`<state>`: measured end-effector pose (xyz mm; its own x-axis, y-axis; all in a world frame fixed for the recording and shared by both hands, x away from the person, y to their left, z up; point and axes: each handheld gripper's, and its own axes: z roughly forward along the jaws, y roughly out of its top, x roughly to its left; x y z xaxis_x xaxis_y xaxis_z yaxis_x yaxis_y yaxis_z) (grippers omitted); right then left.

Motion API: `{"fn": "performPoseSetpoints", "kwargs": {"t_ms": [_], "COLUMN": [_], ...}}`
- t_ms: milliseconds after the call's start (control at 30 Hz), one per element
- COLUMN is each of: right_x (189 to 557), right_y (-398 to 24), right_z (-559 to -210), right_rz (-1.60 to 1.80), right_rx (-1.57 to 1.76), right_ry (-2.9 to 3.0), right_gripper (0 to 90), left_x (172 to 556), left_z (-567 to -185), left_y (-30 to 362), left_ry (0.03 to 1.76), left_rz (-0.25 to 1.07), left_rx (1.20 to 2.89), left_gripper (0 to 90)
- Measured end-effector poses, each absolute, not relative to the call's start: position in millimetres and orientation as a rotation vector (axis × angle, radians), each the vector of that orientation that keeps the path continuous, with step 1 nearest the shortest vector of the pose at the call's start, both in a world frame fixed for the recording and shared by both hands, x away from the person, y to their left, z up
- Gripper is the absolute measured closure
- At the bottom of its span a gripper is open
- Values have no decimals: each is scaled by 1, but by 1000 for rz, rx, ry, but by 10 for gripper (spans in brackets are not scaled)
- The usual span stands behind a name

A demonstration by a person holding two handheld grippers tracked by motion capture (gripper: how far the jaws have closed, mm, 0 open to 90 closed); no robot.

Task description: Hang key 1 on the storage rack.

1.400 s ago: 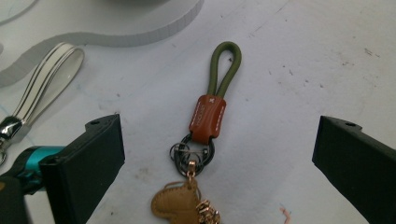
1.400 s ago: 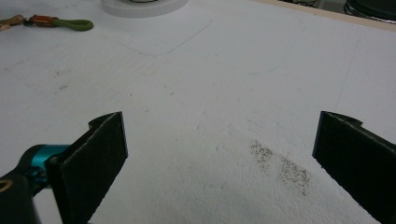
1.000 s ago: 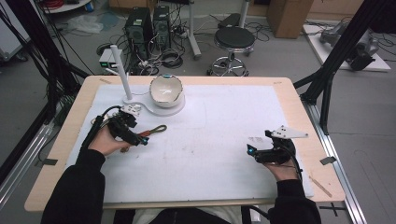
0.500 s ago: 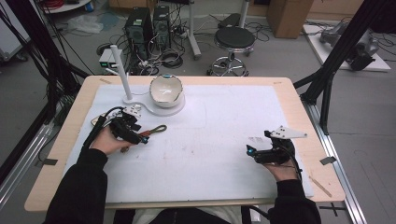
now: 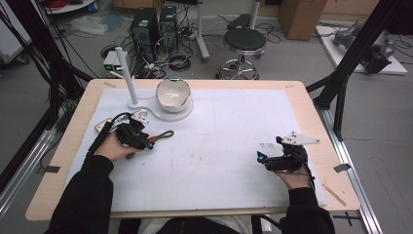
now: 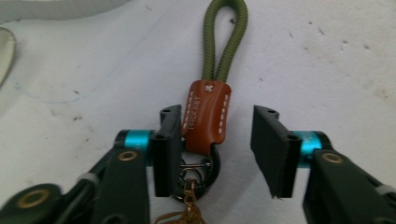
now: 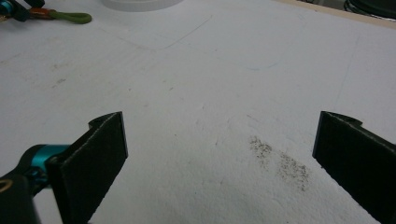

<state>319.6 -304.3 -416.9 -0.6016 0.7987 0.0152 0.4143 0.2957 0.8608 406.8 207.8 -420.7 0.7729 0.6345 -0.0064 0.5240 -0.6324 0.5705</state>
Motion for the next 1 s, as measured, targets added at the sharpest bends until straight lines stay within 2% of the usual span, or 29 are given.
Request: {"fn": "performPoseSetpoints", "kwargs": {"t_ms": [133,267,333,600,1000], "right_x": [320,319,319,319,317], "right_y": [-305,-306,-306,-307,-307], "right_z": [-417,-416,-416,-416,-415], "right_rz": [1238,1241,1241,1242,1246], "right_rx": [1094,1099,1099,1093,1098], "right_ry": [2143,2141,2138,2128,2126], "right_gripper": [21,21,21,21,21], "left_x": [407,407,407,414,415], "left_z": [-420,-420,-420,-420,-416], "left_y": [210,210,210,219,227], "left_ry": [867,861,861,927,977], "left_rz": [291,295,298,173,158], "left_rx": [2410,2419,2419,2354,2334], "left_gripper": [680,726,739,770,792]}}
